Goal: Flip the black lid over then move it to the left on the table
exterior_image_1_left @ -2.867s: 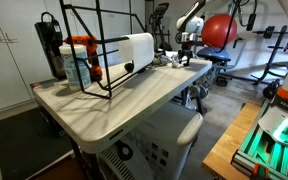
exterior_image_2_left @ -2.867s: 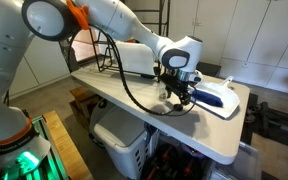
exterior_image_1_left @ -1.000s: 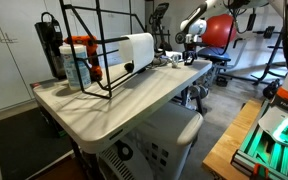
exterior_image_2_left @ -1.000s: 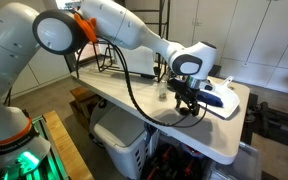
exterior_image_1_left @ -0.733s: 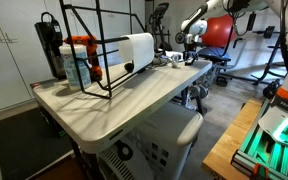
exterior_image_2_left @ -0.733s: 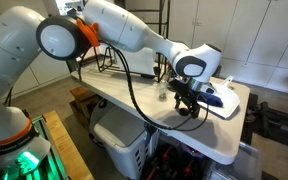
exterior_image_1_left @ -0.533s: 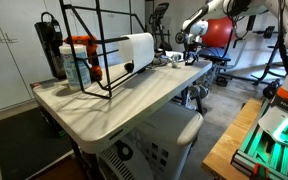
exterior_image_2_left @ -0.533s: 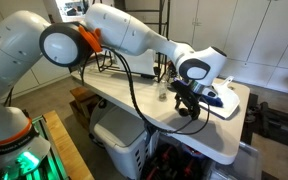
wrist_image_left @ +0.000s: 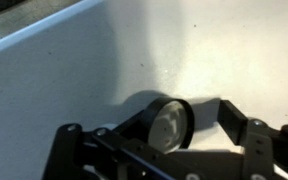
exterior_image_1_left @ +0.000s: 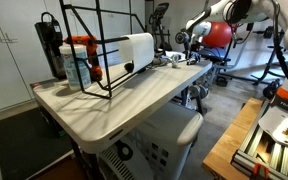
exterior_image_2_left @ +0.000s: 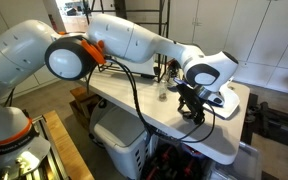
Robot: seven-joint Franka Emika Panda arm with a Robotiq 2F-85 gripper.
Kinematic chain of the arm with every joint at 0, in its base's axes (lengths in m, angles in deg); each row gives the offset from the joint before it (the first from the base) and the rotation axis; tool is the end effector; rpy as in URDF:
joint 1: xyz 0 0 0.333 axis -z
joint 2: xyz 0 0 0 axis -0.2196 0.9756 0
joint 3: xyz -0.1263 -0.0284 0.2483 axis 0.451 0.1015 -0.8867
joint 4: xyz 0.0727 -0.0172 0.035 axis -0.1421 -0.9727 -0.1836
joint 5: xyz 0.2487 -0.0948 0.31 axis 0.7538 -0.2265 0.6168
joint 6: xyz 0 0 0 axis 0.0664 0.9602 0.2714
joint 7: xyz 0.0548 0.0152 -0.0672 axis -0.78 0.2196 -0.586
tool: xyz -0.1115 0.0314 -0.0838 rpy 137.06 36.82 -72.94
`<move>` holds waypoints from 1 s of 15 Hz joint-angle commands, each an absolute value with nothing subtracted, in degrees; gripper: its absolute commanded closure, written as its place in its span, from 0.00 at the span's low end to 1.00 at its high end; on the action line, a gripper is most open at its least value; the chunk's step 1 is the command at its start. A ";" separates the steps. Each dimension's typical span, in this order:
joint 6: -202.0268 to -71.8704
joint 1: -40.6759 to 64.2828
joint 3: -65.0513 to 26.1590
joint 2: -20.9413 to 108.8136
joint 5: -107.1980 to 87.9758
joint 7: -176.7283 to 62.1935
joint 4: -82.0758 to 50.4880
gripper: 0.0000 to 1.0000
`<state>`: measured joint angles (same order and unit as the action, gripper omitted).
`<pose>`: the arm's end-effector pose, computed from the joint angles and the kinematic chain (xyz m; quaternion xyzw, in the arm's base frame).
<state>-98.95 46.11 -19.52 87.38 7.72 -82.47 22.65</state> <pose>0.6052 -0.4020 0.1559 -0.9711 0.1634 0.0871 0.1507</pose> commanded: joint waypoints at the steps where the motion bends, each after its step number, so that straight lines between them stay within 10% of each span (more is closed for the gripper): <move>1: -96.98 47.52 -20.65 92.69 7.89 -81.48 29.14 0.29; 2: -96.89 47.32 -20.29 92.57 8.44 -81.70 29.03 0.47; 7: -97.23 46.79 -19.82 92.24 8.31 -81.33 30.04 0.79; 15: -101.49 44.74 -17.47 90.04 5.46 -80.74 28.09 0.33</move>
<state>-98.90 45.95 -19.13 89.38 7.39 -82.08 28.09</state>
